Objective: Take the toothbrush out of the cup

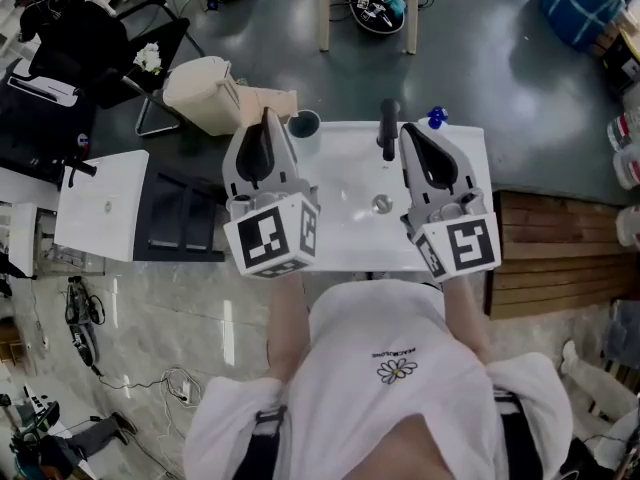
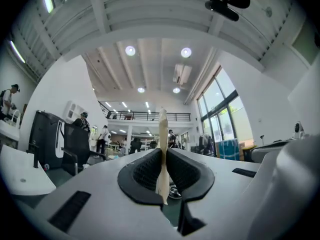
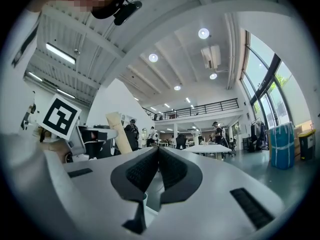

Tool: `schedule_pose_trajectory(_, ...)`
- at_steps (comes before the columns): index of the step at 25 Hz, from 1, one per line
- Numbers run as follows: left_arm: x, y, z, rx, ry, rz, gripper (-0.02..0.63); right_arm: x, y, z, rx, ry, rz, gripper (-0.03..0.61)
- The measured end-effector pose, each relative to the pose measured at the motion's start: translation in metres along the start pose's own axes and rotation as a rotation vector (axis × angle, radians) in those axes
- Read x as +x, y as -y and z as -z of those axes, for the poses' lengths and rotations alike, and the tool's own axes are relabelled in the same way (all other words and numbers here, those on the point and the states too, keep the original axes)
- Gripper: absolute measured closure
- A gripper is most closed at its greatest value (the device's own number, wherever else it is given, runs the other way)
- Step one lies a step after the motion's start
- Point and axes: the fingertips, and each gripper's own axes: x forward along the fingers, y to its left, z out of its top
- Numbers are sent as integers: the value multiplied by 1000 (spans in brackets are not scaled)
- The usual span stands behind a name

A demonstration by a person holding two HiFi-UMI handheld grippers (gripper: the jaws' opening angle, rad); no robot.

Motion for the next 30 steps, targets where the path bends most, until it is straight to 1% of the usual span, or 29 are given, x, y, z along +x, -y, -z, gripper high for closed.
schedule_pose_trajectory(6,-35,9,-23,1,76,-21,571,-3,5,-8,-12,28,23,568)
schedule_pose_trajectory(10,-50,14,-27,9,125,-43,571,-4,4,-13,-19,45,24,568)
schedule_pose_trajectory(15,-49,20,-19,3,123,-29,571,-3,1,-15,-50,54,28,568)
schedule_pose_trajectory(20,-49,17,-21,-9,134,-37,571,-4,3,-18,-90,64,44,568)
schedule_pose_trajectory(24,-47,13,-21,-25,137,-47,571,-3,5,-18,-80,66,49,568)
schedule_pose_trajectory(27,-45,10,-19,-44,133,-53,571,-2,7,-21,-96,71,54,568)
schedule_pose_trajectory(30,-43,9,-16,-55,126,-59,572,-2,11,-16,-107,43,62,568)
